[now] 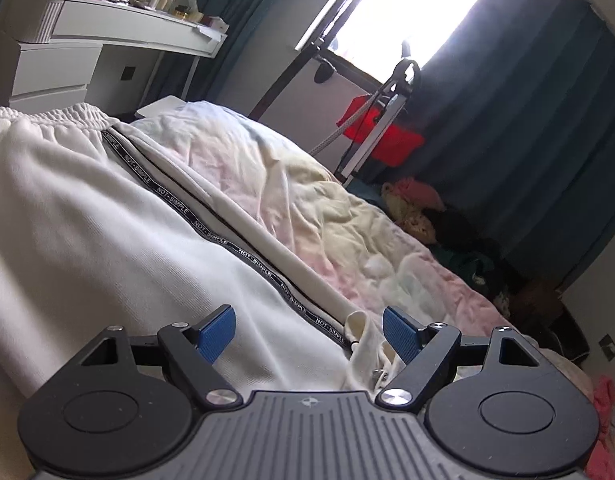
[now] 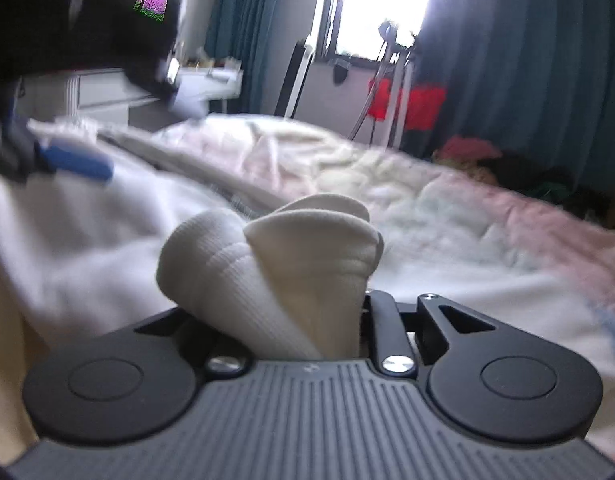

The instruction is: Fold clothes

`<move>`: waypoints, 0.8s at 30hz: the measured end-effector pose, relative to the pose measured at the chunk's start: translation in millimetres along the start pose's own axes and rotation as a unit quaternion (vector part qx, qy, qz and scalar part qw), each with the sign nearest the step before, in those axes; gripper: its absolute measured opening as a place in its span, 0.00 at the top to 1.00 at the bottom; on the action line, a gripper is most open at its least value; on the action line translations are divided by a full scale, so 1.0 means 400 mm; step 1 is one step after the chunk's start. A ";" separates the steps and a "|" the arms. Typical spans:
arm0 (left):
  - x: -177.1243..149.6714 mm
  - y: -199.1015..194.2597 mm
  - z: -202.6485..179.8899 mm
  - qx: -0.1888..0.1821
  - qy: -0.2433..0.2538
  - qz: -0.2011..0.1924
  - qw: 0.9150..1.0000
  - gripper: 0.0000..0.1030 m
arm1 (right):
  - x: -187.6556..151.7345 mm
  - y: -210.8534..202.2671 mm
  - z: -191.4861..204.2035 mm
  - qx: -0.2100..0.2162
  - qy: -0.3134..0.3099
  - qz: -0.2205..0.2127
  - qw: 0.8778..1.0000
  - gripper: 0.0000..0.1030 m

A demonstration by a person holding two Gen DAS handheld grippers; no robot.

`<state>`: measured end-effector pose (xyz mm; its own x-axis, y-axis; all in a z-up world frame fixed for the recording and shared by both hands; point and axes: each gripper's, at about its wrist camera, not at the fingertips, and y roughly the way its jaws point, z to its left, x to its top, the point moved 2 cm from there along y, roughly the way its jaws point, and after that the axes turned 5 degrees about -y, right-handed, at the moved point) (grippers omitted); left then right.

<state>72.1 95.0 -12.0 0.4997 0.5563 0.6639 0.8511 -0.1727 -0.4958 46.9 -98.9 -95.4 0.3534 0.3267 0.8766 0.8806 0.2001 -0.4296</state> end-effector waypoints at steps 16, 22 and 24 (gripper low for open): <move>-0.038 -0.022 -0.043 -0.054 0.050 0.035 0.997 0.20 | 0.023 -0.197 -0.194 0.166 0.219 0.022 0.961 0.16; -0.099 -0.021 -0.098 -0.129 0.103 0.071 0.984 0.22 | -0.057 -0.131 -0.300 0.035 0.262 0.103 0.959 0.17; -0.120 -0.016 -0.118 -0.157 0.123 0.080 0.977 0.23 | -0.089 -0.099 -0.310 0.030 0.272 0.122 0.954 0.17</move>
<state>50.4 31.0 -14.2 0.6204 0.2964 0.7261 0.7477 -0.5030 -0.4335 38.6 -233.0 -82.8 0.6721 -0.1531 0.7245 0.7367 0.2376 -0.6331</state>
